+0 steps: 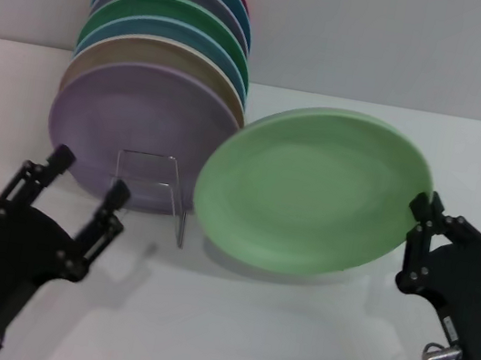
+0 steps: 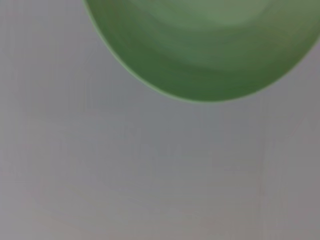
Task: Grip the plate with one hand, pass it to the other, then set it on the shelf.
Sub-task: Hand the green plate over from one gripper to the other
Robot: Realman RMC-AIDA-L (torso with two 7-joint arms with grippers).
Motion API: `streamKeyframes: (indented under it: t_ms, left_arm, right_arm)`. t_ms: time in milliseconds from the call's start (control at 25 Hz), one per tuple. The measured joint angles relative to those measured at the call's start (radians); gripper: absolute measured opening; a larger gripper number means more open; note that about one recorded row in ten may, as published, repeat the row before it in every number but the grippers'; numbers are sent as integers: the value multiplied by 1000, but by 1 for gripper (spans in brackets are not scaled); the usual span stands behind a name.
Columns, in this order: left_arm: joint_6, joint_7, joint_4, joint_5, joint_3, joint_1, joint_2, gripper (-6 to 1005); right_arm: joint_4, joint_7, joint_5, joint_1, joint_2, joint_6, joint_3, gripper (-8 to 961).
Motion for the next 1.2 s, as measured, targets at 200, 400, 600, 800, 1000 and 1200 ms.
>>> streamKeyframes:
  t_ms: [200, 400, 600, 800, 1000, 1200]
  left_arm:
    - [-52, 84, -37, 0, 25, 1, 0, 668]
    - [-88, 89, -51, 0, 28, 0, 3, 667]
    - [-98, 89, -53, 1, 32, 0, 3, 666]
    - [-113, 90, -53, 2, 39, 0, 3, 665]
    - [-136, 90, -60, 2, 41, -1, 2, 664]
    - [-169, 90, -67, 2, 39, -16, 1, 663]
  right_arm:
    - [89, -156, 108, -27, -2, 0, -99, 14]
    - [178, -404, 251, -51, -4, -2, -220, 13]
    - [225, -573, 324, -60, -5, -16, -297, 13]
    - [253, -710, 348, -67, -9, -28, -334, 13]
    - [272, -814, 349, -74, -9, -33, -350, 13]
    - [273, -859, 351, -67, -9, -37, -360, 14]
